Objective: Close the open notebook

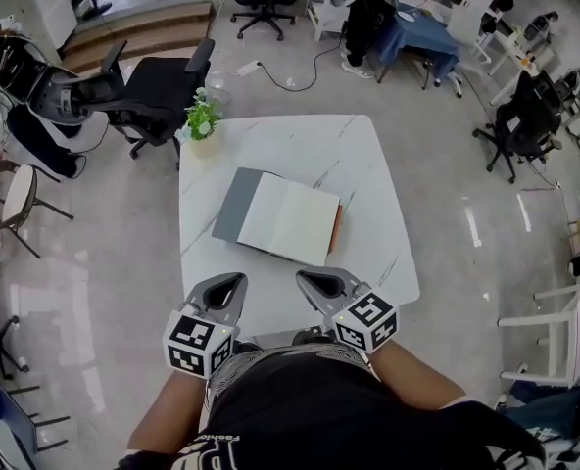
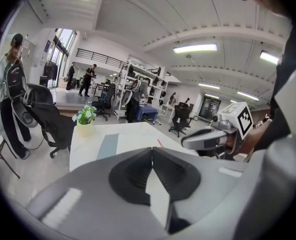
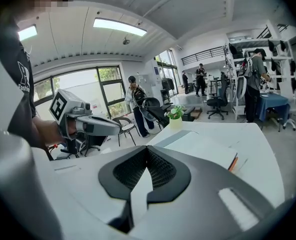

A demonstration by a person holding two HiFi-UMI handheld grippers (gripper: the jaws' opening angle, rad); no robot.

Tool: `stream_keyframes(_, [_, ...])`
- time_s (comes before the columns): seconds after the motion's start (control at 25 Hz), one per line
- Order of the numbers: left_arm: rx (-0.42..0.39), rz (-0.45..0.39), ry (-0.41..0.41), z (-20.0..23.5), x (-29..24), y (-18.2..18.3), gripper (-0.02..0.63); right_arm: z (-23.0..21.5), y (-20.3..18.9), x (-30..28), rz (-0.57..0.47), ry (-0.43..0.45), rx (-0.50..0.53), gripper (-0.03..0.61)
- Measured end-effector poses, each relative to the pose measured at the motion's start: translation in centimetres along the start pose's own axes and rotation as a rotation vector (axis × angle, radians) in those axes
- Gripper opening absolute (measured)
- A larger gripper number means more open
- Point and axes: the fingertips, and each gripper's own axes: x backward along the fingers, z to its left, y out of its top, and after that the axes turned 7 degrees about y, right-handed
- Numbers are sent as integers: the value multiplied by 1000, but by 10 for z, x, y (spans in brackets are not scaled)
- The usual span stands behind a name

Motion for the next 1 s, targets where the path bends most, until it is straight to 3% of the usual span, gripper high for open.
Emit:
stream_keyframes(0.76, [0,43,72,-4,-16,-7,60,-15,-6,0,-5,58,-15,0])
stream_keyframes(1.0, [14,33,49,-6,-19,-4,61,-18,-5,2,-10,44,-12,0])
